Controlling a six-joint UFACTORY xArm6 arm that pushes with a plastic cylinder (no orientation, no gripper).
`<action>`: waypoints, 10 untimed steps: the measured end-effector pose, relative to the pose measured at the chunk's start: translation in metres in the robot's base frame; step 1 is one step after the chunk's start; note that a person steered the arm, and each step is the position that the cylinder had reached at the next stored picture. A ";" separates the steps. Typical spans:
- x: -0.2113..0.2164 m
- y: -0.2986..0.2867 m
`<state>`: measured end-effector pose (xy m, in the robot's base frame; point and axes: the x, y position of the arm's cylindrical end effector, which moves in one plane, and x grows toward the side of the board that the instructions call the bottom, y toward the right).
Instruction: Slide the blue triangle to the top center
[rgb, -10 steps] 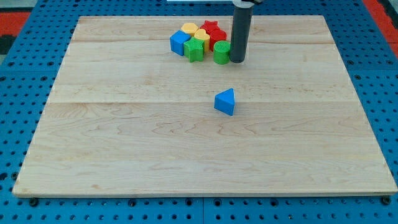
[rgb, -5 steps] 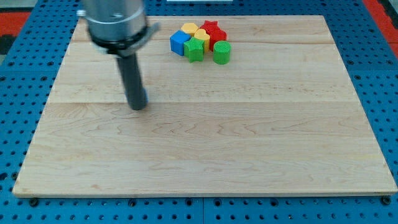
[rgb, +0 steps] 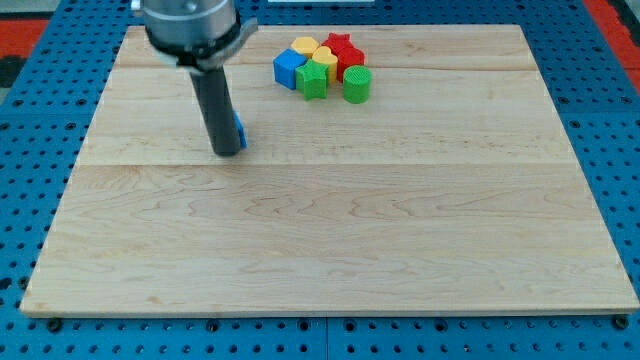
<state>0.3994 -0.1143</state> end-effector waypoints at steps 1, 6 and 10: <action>-0.059 -0.018; -0.167 0.018; -0.207 0.070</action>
